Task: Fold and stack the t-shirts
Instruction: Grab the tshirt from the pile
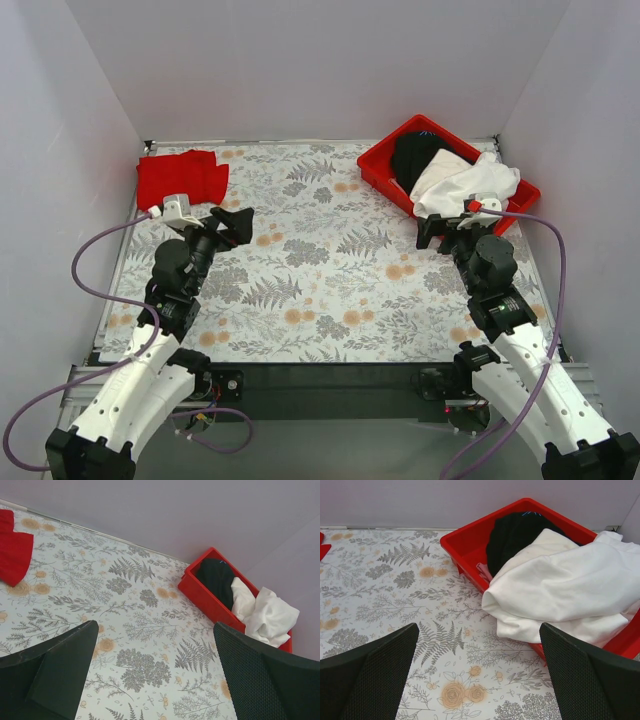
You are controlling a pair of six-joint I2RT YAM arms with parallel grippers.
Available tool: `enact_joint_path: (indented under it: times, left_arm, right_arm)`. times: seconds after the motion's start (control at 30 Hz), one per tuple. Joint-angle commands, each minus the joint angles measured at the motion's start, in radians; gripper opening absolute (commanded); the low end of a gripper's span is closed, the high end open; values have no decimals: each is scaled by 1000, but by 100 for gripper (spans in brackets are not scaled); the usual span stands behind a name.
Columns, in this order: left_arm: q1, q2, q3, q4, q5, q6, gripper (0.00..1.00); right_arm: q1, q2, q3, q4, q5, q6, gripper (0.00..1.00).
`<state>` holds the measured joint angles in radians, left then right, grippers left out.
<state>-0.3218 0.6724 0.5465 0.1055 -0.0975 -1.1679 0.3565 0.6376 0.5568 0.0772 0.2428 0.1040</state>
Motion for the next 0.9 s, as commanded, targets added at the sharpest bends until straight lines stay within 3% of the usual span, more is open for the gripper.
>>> enact_joint_path:
  times: [0.0, 0.3, 0.6, 0.87]
  left_arm:
    - [-3, -7, -5, 2, -19, 20, 93]
    - [-3, 4, -16, 3, -54, 24, 95]
    - [-3, 44, -5, -24, -48, 17, 96]
    - [-5, 46, -5, -29, -41, 16, 96]
  right_arm:
    - [2, -4, -6, 36, 42, -13, 98]
    - [2, 106, 60, 18, 141, -23, 98]
    - [-22, 454, 293, -20, 150, 2, 98]
    - [-79, 689, 399, -66, 161, 60, 98]
